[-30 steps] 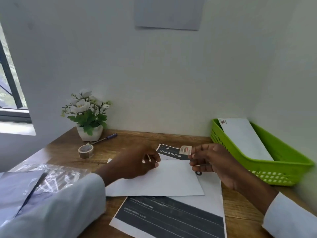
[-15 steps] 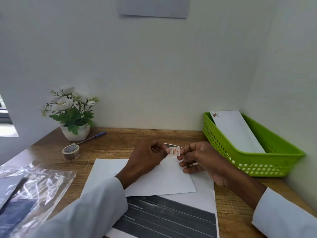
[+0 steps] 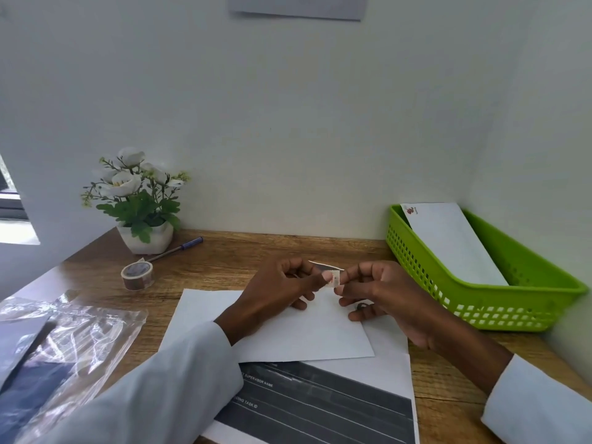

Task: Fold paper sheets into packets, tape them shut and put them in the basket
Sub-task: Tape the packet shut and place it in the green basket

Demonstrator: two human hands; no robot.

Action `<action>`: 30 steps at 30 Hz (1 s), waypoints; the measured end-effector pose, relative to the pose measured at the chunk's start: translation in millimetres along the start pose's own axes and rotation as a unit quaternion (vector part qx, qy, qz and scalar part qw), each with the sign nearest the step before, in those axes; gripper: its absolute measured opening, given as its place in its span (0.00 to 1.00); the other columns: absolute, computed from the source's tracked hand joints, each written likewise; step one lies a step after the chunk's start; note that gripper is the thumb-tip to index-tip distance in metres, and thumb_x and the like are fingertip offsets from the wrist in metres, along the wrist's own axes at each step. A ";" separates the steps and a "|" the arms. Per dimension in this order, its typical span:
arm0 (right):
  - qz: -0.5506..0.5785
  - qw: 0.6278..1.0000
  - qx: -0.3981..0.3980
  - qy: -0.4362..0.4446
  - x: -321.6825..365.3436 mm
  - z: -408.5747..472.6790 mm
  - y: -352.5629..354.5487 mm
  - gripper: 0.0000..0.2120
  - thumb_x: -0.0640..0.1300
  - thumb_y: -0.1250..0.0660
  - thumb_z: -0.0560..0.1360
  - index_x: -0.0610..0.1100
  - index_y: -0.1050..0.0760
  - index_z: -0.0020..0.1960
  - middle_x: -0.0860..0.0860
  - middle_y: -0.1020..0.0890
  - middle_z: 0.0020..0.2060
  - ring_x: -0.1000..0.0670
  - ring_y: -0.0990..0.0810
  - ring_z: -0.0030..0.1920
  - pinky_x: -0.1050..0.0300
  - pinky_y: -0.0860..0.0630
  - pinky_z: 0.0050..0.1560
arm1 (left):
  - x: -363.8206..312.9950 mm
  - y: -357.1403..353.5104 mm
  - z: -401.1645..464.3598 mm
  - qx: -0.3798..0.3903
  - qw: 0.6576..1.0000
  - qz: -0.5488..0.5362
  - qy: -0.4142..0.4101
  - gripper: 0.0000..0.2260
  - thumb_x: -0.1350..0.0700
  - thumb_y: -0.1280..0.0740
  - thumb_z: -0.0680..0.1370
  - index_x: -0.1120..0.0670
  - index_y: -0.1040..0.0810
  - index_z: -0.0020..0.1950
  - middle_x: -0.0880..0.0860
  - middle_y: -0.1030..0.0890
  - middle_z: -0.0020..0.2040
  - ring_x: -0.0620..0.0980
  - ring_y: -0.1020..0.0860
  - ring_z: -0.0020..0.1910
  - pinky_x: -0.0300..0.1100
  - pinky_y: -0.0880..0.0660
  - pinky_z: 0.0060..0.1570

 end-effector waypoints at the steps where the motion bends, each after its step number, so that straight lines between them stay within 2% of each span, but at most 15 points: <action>1: 0.000 1.000 0.000 0.002 0.0 0.1 -0.1 0.06 0.37 0.25 0.70 0.40 0.17 0.47 0.45 0.14 0.42 0.50 0.15 0.42 0.53 0.18 0.40 | 1.3 1.4 0.5 -0.006 1.000 0.006 0.001 0.08 0.52 0.28 0.74 0.56 0.16 0.46 0.53 0.15 0.40 0.49 0.17 0.37 0.41 0.19 0.36; 3: 0.000 1.000 0.001 0.006 0.0 0.3 -0.2 0.06 0.37 0.25 0.70 0.41 0.17 0.46 0.45 0.14 0.42 0.50 0.15 0.42 0.53 0.18 0.40 | 4.7 3.8 0.7 -0.014 1.000 0.002 0.012 0.04 0.56 0.29 0.76 0.55 0.16 0.45 0.54 0.15 0.39 0.48 0.17 0.36 0.40 0.19 0.36; 7: 0.012 1.000 -0.007 0.010 -0.1 0.7 0.6 0.10 0.36 0.25 0.70 0.42 0.18 0.50 0.44 0.14 0.44 0.51 0.16 0.40 0.54 0.18 0.38 | 6.7 5.6 -0.4 -0.016 0.999 -0.034 0.031 0.04 0.59 0.29 0.76 0.58 0.15 0.45 0.55 0.15 0.39 0.47 0.18 0.34 0.39 0.21 0.34; 10: 0.040 0.999 -0.009 0.011 -1.0 0.5 1.9 0.15 0.36 0.23 0.68 0.42 0.19 0.54 0.43 0.15 0.47 0.50 0.16 0.42 0.51 0.17 0.42 | 6.0 6.7 -1.8 -0.026 0.996 -0.070 0.041 0.04 0.59 0.28 0.75 0.58 0.15 0.44 0.55 0.15 0.39 0.47 0.19 0.35 0.39 0.21 0.34; 13: 0.067 0.998 -0.003 0.010 -2.7 -0.7 -0.6 0.17 0.37 0.21 0.65 0.41 0.19 0.53 0.43 0.14 0.48 0.50 0.16 0.44 0.47 0.18 0.47 | 5.7 6.0 -2.8 -0.026 0.993 -0.104 0.052 0.05 0.58 0.28 0.75 0.58 0.15 0.45 0.54 0.14 0.40 0.47 0.19 0.35 0.39 0.23 0.35; 16: 0.074 0.997 -0.009 0.021 -2.9 -0.5 -2.6 0.17 0.40 0.21 0.65 0.41 0.18 0.52 0.44 0.14 0.46 0.50 0.15 0.45 0.48 0.18 0.47 | 5.3 5.2 -3.7 -0.025 0.992 -0.107 0.055 0.06 0.57 0.29 0.75 0.58 0.14 0.48 0.54 0.14 0.41 0.47 0.20 0.36 0.39 0.24 0.36; 21: 0.126 0.991 -0.037 0.038 0.1 0.9 -0.8 0.14 0.44 0.26 0.71 0.38 0.19 0.53 0.44 0.13 0.46 0.50 0.15 0.45 0.51 0.18 0.46 | 6.0 -1.9 -4.5 0.008 0.992 -0.108 0.058 0.07 0.53 0.28 0.75 0.55 0.14 0.48 0.53 0.14 0.44 0.47 0.20 0.37 0.40 0.25 0.37; 24: 0.133 0.989 -0.054 0.035 2.3 1.9 7.0 0.13 0.44 0.26 0.71 0.39 0.19 0.52 0.46 0.13 0.43 0.50 0.15 0.44 0.52 0.17 0.44 | 7.6 -4.8 -3.7 0.017 0.998 -0.048 0.036 0.06 0.54 0.28 0.75 0.55 0.14 0.47 0.51 0.14 0.42 0.45 0.20 0.35 0.37 0.25 0.34; 26: 0.112 0.992 -0.059 0.018 1.4 4.0 13.9 0.10 0.43 0.27 0.72 0.39 0.19 0.50 0.44 0.13 0.42 0.50 0.15 0.42 0.53 0.17 0.41 | 4.4 -2.9 -1.8 -0.002 0.998 0.058 -0.015 0.05 0.55 0.26 0.74 0.53 0.14 0.48 0.48 0.15 0.39 0.44 0.21 0.35 0.34 0.25 0.34; 28: 0.057 0.997 -0.055 0.003 0.3 6.3 19.2 0.08 0.42 0.29 0.75 0.39 0.19 0.51 0.42 0.14 0.44 0.50 0.16 0.42 0.52 0.17 0.41 | -0.9 -8.6 -0.7 -0.003 0.983 0.173 -0.068 0.08 0.55 0.25 0.72 0.50 0.15 0.51 0.43 0.17 0.41 0.42 0.23 0.36 0.32 0.27 0.37; 30: -0.022 0.998 -0.057 0.006 2.2 8.3 23.7 0.05 0.41 0.31 0.77 0.40 0.20 0.51 0.43 0.14 0.43 0.50 0.17 0.41 0.50 0.17 0.42 | -1.2 -17.7 -1.7 0.009 0.963 0.256 -0.083 0.12 0.52 0.25 0.72 0.48 0.17 0.55 0.40 0.21 0.46 0.40 0.25 0.38 0.29 0.31 0.38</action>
Point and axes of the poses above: each hand's wrist, its own z-axis towards the middle knuckle, its own y-axis out of the back of the hand, x = y × z, the point moved 10 cm from there along z, towards the middle knuckle
